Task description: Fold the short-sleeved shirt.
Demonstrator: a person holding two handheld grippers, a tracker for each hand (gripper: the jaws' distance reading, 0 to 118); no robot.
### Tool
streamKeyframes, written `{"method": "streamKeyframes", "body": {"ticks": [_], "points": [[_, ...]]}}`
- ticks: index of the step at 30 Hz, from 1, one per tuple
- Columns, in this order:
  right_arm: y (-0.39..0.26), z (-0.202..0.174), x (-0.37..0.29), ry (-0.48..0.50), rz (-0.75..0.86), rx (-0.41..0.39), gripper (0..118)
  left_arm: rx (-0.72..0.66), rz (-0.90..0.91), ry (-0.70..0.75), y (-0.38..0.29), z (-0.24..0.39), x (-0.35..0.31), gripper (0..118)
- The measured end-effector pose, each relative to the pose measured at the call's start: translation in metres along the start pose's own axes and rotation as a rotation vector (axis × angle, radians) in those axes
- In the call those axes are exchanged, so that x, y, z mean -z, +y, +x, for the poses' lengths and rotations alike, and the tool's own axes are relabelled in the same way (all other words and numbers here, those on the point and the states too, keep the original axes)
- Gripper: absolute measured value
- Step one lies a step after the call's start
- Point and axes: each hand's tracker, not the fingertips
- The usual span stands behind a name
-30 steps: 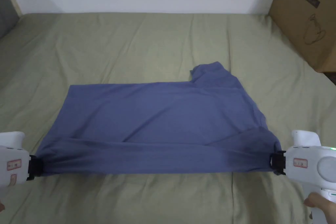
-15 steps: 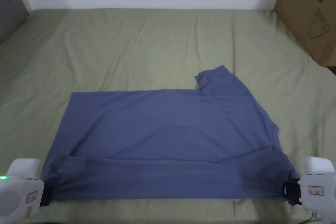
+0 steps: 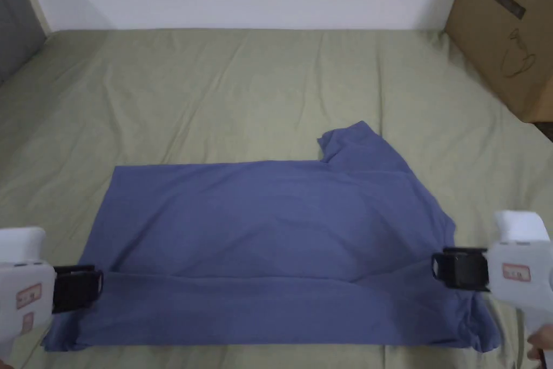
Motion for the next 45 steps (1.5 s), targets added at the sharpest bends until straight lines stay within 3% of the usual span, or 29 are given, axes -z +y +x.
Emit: {"method": "streamKeyframes", "body": {"ticks": [1, 2, 3, 4, 8, 15, 16, 18, 19, 24, 29, 31, 33, 34, 35, 36, 40, 45], "points": [[0.01, -0.003, 0.002, 0.021, 0.005, -0.003, 80, 0.0, 0.026, -0.022, 0.006, 0.002, -0.001, 48], [0.02, -0.007, 0.008, 0.035, 0.007, 0.002, 38, -0.02, 0.026, -0.034, 0.016, 0.004, 0.003, 6], [0.029, -0.011, 0.015, 0.043, 0.013, 0.003, 4, -0.027, 0.021, -0.034, 0.022, 0.012, 0.004, 0], [0.034, -0.014, 0.025, 0.043, 0.012, 0.007, 1, -0.02, 0.02, -0.031, 0.025, 0.018, 0.009, 0], [0.047, -0.027, 0.067, 0.056, -0.035, 0.043, 0, 0.0, 0.007, -0.031, 0.042, 0.037, 0.042, 0], [0.105, -0.012, 0.134, 0.04, -0.07, 0.081, 0, 0.013, -0.052, -0.059, 0.071, 0.052, 0.087, 0], [0.118, -0.008, 0.142, 0.033, -0.074, 0.09, 9, 0.024, -0.057, -0.055, 0.074, 0.054, 0.092, 0], [0.147, 0.0, 0.16, 0.029, -0.071, 0.105, 86, 0.033, -0.078, -0.059, 0.079, 0.056, 0.102, 0], [0.159, 0.003, 0.168, 0.033, -0.064, 0.102, 105, 0.034, -0.081, -0.063, 0.081, 0.056, 0.106, 0], [0.211, 0.008, 0.208, -0.006, -0.063, 0.043, 105, 0.042, -0.104, -0.058, 0.094, 0.061, 0.122, 0], [0.218, 0.009, 0.256, 0.007, -0.128, 0.038, 92, 0.021, -0.118, -0.037, 0.098, 0.064, 0.137, 0], [0.211, 0.008, 0.277, -0.015, -0.194, -0.008, 72, 0.001, -0.129, -0.056, 0.097, 0.061, 0.143, 0], [0.201, 0.008, 0.286, -0.038, -0.177, -0.046, 67, 0.009, -0.14, -0.053, 0.097, 0.06, 0.145, 0], [0.203, 0.008, 0.28, -0.014, -0.166, -0.037, 53, 0.016, -0.142, -0.043, 0.097, 0.061, 0.146, 0], [0.206, 0.008, 0.273, -0.01, -0.161, -0.042, 7, 0.02, -0.143, -0.04, 0.096, 0.059, 0.146, 0], [0.209, 0.006, 0.265, -0.037, -0.126, -0.081, 0, 0.024, -0.146, -0.041, 0.097, 0.057, 0.148, 0], [0.213, 0.001, 0.248, 0.041, -0.134, -0.04, 0, 0.016, -0.141, -0.03, 0.1, 0.055, 0.146, 0], [0.218, -0.004, 0.233, 0.03, -0.103, -0.031, 0, -0.005, -0.127, -0.05, 0.114, 0.042, 0.145, 0]]}}
